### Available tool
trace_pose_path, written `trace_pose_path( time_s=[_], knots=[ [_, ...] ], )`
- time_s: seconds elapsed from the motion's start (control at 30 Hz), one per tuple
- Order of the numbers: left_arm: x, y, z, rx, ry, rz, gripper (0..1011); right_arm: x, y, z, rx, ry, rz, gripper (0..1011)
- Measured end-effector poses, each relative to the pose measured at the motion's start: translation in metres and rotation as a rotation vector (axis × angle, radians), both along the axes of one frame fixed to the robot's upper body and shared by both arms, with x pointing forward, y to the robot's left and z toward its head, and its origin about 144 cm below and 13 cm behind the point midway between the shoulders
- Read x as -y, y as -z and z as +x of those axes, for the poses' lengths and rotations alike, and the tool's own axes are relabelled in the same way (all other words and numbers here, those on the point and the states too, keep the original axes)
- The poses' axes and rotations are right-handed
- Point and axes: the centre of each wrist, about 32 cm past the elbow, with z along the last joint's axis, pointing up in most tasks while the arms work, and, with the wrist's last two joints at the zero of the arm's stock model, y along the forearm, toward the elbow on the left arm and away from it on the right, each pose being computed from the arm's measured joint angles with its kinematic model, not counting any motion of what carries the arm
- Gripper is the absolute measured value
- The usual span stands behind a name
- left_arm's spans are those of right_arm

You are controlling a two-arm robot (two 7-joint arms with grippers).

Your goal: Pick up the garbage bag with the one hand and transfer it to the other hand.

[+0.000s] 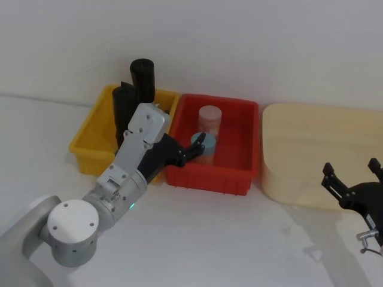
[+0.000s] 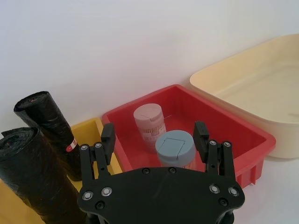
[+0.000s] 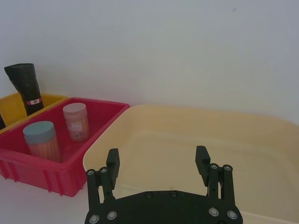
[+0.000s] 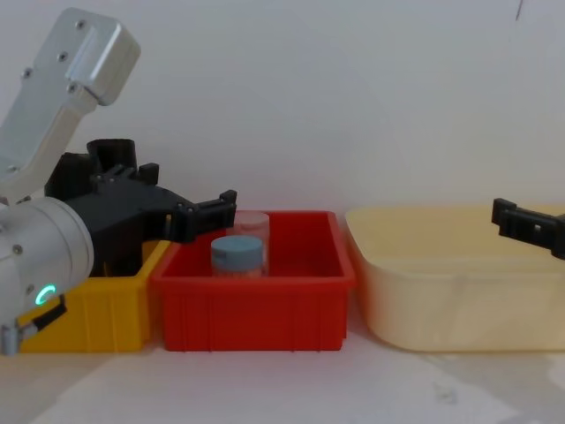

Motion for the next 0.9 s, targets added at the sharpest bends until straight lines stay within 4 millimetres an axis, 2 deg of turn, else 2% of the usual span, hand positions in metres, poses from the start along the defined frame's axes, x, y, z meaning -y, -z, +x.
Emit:
trace_pose_path(
  time_s=[0.9],
  knots=[
    [0.0000,0.0000,0.0000,0.000,0.000,0.000,1001,0.0000,0.0000,0.0000,0.000,0.000,0.000,1002]
  ],
)
